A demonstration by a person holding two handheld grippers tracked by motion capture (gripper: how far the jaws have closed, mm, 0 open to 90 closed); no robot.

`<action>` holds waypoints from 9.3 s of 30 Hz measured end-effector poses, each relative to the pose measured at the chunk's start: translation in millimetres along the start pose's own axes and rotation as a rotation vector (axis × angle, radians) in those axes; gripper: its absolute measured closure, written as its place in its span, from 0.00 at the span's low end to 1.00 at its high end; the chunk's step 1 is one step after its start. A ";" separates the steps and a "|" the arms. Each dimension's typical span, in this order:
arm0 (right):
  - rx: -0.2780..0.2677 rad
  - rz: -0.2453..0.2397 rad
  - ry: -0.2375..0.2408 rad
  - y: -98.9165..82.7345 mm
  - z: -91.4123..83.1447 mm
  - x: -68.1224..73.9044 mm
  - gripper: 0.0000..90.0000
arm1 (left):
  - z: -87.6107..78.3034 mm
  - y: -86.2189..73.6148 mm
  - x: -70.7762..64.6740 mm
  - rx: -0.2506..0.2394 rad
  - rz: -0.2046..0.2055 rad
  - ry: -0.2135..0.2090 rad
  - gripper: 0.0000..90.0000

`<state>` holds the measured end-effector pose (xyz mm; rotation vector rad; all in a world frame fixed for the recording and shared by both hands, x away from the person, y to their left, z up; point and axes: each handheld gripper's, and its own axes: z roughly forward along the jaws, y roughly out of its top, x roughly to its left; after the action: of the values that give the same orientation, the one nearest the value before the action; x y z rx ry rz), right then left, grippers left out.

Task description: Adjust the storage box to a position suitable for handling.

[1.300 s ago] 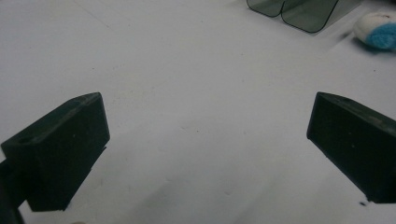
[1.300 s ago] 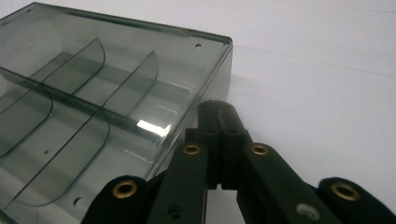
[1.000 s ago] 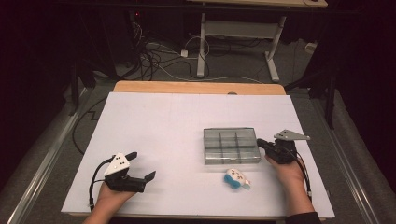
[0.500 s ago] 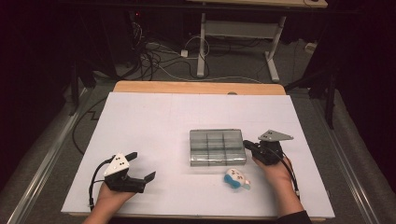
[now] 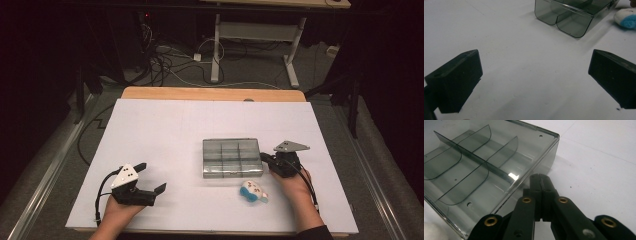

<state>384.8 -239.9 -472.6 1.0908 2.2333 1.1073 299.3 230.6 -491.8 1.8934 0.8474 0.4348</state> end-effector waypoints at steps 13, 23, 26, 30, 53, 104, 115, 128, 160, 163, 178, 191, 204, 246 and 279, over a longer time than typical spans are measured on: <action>0.009 -0.064 0.035 8.4 8.9 23.6 1.00 | -0.5 -0.2 -0.1 -0.004 0.004 -0.005 0.00; 0.023 -0.110 0.077 14.5 18.8 44.1 1.00 | -0.3 0.0 1.2 -0.001 -0.011 -0.004 0.00; 0.025 -0.133 0.083 16.6 20.9 51.1 1.00 | -0.7 -0.3 0.5 -0.006 -0.005 -0.004 0.00; 0.035 -0.157 0.098 18.4 23.6 60.6 1.00 | -0.9 -0.3 0.5 -0.006 -0.002 -0.004 0.00; 0.064 -0.242 0.127 30.1 33.8 86.5 1.00 | -2.4 -0.5 1.7 -0.001 -0.024 -0.029 0.01; -0.005 -0.156 0.090 5.0 -13.9 63.3 1.00 | 75.2 66.5 86.6 0.169 -0.108 0.077 0.98; -0.004 -0.221 0.158 9.4 -13.2 103.8 1.00 | 48.8 45.9 48.1 0.151 -0.079 -0.007 0.98; 0.043 -0.248 0.157 8.3 -1.9 117.6 1.00 | 2.1 15.2 21.2 0.126 -0.093 0.038 0.98; 0.014 -0.309 0.223 4.0 -20.4 151.3 1.00 | -20.6 -9.3 16.2 0.170 -0.139 0.053 0.97; -0.038 -0.251 0.161 -1.8 -40.5 129.6 1.00 | -23.6 -11.8 10.8 0.181 -0.115 0.049 0.97; 0.025 -0.106 0.146 -23.1 -30.7 101.0 0.27 | -20.4 -11.2 7.9 0.197 -0.099 0.037 0.97; 0.088 -0.173 0.136 -26.6 -17.8 106.4 0.52 | -20.2 -11.4 6.9 0.200 -0.098 0.031 0.97; 0.049 -0.027 -0.058 -45.8 -60.3 51.2 0.52 | -20.1 -11.0 8.1 0.202 -0.101 0.025 0.97; -0.096 -0.025 0.085 -36.2 -62.9 77.0 1.00 | -12.1 -7.5 -6.3 0.231 -0.070 0.006 0.97; -0.035 -0.034 0.057 -44.7 -61.2 73.2 1.00 | 52.6 28.0 -58.5 0.263 0.042 -0.116 0.97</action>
<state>280.1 -227.6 -473.7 1.0146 2.2586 1.1731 301.7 147.2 -487.4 2.1586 0.8196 0.2444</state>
